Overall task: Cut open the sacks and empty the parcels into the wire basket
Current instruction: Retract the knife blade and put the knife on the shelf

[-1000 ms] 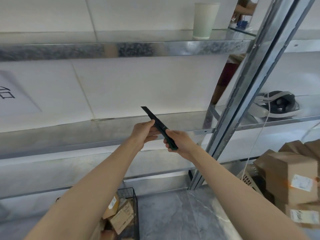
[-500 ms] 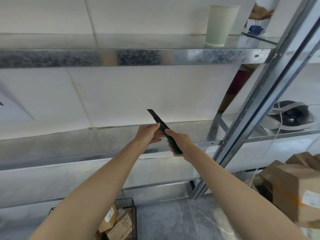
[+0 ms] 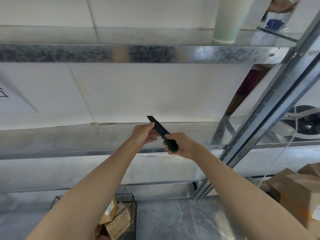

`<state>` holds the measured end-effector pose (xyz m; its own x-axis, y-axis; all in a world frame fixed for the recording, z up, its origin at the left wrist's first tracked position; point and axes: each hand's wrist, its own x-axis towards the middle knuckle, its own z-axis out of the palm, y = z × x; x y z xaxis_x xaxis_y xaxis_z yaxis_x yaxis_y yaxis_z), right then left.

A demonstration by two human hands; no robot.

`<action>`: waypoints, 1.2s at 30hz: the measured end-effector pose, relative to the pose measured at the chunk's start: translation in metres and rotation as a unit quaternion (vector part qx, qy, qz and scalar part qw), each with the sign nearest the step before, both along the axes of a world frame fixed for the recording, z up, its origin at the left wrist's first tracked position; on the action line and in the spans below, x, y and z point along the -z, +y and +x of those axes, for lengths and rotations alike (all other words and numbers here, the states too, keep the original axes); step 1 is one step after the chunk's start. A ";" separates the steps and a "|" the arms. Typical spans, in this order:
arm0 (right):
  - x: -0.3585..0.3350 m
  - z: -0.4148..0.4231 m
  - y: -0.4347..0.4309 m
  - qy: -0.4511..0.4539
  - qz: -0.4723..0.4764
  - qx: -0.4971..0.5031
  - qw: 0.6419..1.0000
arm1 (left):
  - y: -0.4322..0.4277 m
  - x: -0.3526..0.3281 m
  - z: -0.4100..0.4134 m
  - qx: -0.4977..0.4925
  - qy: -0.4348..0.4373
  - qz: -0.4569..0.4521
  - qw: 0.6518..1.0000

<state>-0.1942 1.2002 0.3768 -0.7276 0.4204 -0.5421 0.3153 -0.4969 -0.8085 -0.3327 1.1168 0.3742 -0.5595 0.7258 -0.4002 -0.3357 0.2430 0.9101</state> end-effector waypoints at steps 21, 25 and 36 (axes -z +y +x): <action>0.027 -0.018 0.036 -0.095 0.301 -0.025 0.948 | 0.030 0.023 -0.005 -0.060 -0.036 -0.018 0.997; 0.039 -0.025 0.047 -0.126 0.454 -0.007 0.882 | 0.043 0.029 -0.007 -0.077 -0.046 -0.023 0.996; 0.079 -0.059 0.081 -0.211 0.563 -0.076 0.796 | 0.075 0.057 -0.028 -0.137 -0.079 -0.082 0.984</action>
<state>-0.2530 1.2815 0.2979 -0.6695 0.7368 -0.0945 0.6641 0.5367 -0.5206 -0.3606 1.1914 0.3170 -0.6469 0.4748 -0.5967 -0.5432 0.2622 0.7976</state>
